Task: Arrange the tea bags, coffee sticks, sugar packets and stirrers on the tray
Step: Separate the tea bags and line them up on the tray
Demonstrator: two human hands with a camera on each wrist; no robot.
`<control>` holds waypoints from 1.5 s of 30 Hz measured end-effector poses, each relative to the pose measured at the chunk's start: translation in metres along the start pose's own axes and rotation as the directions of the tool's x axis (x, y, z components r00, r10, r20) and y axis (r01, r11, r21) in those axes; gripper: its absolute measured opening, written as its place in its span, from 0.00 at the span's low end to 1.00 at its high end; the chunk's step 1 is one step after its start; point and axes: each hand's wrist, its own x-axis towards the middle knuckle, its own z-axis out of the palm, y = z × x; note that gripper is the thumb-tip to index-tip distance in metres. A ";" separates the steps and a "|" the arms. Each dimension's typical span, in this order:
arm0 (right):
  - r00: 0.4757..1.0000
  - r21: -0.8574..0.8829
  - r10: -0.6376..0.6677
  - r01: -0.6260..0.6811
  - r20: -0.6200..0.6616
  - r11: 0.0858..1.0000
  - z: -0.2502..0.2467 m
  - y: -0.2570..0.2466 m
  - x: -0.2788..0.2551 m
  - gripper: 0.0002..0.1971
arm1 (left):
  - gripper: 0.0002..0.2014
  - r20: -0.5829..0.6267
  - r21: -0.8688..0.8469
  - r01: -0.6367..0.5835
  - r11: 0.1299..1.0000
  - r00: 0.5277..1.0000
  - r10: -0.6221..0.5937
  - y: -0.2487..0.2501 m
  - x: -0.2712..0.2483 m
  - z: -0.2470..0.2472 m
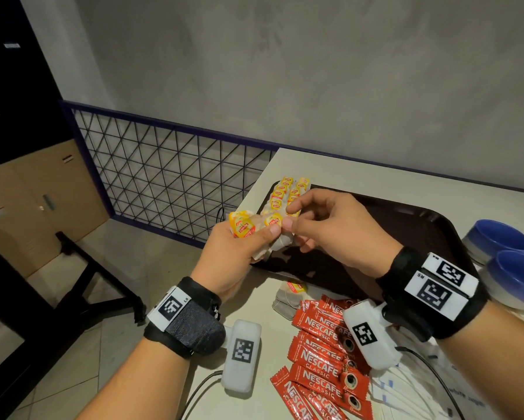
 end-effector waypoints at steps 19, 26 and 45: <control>0.993 0.020 0.051 -0.054 0.105 0.998 -0.001 0.011 0.002 0.09 | 0.06 -0.009 -0.035 0.033 0.999 0.999 -0.033 0.007 -0.001 0.001; 0.989 -0.005 0.061 -0.061 0.136 0.998 -0.002 0.010 0.001 0.08 | 0.07 -0.021 -0.063 0.042 0.997 0.999 -0.043 0.007 -0.002 0.003; 0.991 -0.069 0.076 -0.069 0.109 0.995 -0.002 0.011 0.001 0.06 | 0.20 -0.013 -0.081 0.033 0.996 0.999 -0.034 0.007 -0.002 0.001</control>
